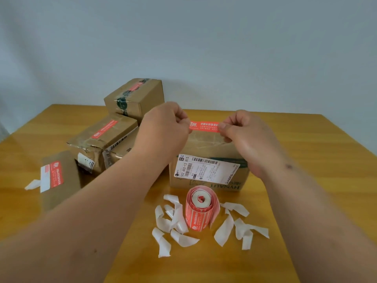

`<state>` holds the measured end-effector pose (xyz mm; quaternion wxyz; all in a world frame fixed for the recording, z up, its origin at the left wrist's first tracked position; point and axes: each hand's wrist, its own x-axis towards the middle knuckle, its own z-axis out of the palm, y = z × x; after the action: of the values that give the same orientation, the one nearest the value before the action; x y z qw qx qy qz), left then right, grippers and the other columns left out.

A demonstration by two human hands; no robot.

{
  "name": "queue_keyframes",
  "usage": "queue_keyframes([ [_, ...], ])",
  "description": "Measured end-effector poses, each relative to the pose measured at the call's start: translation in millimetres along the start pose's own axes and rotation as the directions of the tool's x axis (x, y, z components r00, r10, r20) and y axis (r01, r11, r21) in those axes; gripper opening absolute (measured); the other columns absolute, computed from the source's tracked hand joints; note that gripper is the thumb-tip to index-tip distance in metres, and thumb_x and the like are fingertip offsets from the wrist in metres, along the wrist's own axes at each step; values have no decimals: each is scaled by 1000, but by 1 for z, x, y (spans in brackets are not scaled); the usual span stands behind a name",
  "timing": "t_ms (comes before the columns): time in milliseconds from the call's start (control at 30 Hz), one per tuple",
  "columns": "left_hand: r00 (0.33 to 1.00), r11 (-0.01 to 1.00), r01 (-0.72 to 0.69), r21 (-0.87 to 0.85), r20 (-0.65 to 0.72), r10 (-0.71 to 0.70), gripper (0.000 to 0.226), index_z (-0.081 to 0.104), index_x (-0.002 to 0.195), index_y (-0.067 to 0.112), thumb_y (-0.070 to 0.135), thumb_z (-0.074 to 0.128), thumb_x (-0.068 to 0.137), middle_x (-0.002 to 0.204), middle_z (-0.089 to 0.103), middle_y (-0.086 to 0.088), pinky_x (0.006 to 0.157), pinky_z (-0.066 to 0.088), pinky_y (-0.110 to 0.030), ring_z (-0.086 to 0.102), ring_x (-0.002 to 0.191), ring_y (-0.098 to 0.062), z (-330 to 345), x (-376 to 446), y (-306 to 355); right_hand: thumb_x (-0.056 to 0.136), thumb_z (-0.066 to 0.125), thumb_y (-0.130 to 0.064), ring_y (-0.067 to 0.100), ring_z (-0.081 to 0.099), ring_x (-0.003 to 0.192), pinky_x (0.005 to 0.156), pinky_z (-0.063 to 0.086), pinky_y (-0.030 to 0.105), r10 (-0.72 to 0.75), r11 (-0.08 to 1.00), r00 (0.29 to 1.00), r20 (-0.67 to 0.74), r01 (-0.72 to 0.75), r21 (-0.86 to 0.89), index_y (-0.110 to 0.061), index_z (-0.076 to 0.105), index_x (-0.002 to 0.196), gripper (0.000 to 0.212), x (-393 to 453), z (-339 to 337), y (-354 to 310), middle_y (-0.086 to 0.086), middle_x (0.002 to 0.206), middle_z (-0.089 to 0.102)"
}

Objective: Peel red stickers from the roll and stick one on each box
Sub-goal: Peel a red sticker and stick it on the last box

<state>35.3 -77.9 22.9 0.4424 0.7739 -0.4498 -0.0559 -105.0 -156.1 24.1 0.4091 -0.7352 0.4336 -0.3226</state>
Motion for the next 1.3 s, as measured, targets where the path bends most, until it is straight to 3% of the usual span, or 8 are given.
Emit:
queue_keyframes([
  [133,993,995,28,101,113,-39,11,58,102,16,19,47,98,94,69,-2,74,54,-36,64,85,-17,11,21,-1,87,65,-25,14,59,74,63,43,27,20,998,1000,-9,-20,-54,-19,65,85,6,16,4,8,-1,82,68],
  [300,984,997,43,63,170,-53,38,57,126,22,33,65,90,87,72,5,80,54,-32,67,82,-11,14,25,-8,83,69,-28,15,61,76,62,44,28,15,992,1000,-18,-17,-127,-23,66,81,7,29,3,15,-2,82,69],
  [433,967,984,24,177,247,-68,16,72,104,23,29,65,90,87,73,5,87,54,-36,66,89,-11,12,30,-5,83,70,-30,13,60,72,60,43,25,-4,986,1000,-12,2,-167,-23,67,82,8,30,3,19,-3,81,69],
  [667,982,979,-6,205,185,-33,8,64,83,27,24,61,91,87,70,7,71,51,-29,63,81,-12,16,32,-6,88,65,-27,1,57,72,59,37,15,-187,964,982,-17,180,-197,-29,62,88,4,18,5,12,-13,78,63],
  [967,971,998,-1,58,238,-13,7,59,89,18,18,56,96,87,66,-4,75,59,-44,70,82,-23,4,31,3,91,60,-32,7,51,71,90,44,49,-150,968,987,-58,134,-210,-28,57,79,12,11,3,10,-16,76,56],
  [1067,969,997,70,-29,239,-61,7,61,89,15,16,58,95,86,68,-7,64,61,-34,70,78,-21,2,32,1,89,61,-33,6,51,69,81,45,39,-142,970,987,-73,124,-211,-28,60,80,11,12,1,7,-7,91,58],
  [1167,960,984,145,-108,255,-114,8,63,84,13,11,63,92,80,68,-4,50,54,-21,67,68,-12,2,36,-2,90,63,-27,5,48,65,61,38,24,-125,983,990,-58,116,-142,-24,63,82,8,14,0,7,-9,77,58],
  [1300,939,970,206,-132,304,-158,10,68,87,14,5,68,87,75,67,-5,46,50,-18,62,57,-11,5,41,-6,86,68,-23,5,49,61,57,36,20,-67,997,995,-73,64,-45,-22,69,82,4,19,0,14,-10,70,59],
])
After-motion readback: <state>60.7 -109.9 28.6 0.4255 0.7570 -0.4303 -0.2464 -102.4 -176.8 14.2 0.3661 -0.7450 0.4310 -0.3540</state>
